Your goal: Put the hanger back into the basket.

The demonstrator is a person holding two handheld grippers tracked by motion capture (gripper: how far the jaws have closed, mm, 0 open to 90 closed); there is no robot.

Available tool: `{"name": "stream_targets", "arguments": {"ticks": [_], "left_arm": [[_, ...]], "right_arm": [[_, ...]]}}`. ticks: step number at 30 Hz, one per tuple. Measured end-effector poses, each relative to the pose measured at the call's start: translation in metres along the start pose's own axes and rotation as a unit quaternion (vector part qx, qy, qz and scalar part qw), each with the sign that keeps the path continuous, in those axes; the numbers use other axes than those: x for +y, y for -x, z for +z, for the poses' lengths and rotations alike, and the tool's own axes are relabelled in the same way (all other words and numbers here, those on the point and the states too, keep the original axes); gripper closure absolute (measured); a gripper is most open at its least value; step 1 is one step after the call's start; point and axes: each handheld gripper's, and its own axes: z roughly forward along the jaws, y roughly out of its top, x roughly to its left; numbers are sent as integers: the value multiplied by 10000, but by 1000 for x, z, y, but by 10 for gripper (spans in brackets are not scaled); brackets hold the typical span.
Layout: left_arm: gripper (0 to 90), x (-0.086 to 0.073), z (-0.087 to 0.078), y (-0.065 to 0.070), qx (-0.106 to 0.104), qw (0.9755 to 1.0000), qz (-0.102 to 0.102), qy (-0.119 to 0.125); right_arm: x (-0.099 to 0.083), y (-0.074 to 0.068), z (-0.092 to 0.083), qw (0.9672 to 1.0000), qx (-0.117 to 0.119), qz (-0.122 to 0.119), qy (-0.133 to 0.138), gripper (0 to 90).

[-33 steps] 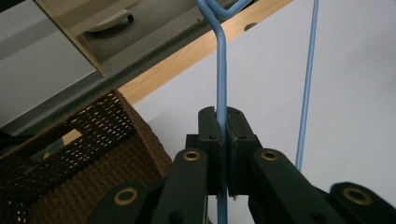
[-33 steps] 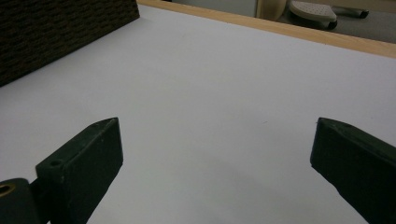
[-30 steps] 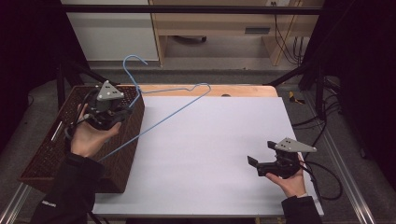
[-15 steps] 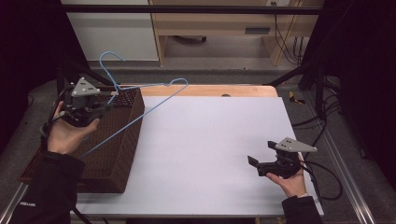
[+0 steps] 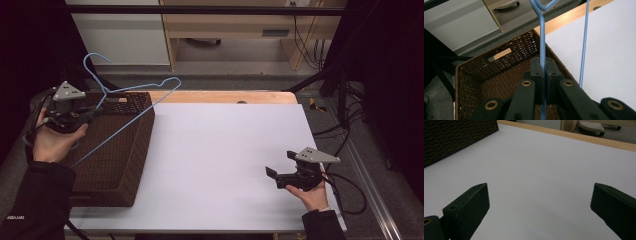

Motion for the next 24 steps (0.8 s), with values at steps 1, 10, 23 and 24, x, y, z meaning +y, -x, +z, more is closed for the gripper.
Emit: {"name": "stream_targets", "arguments": {"ticks": [1,10,23,24], "left_arm": [[866,-2,1,-2,3,10000,-45,-3],[866,-17,3,-21,168,9996,-193,-107],[866,-43,12,-42,411,9980,-395,-261],[866,-45,13,-44,424,9979,-405,-280]], "right_arm": [[0,0,0,10000,-11,-5,-1,29],[0,0,1,10000,0,-18,-24,28],[-1,0,2,10000,-16,-25,-44,29],[-1,0,2,10000,-19,-34,-32,29]]}}
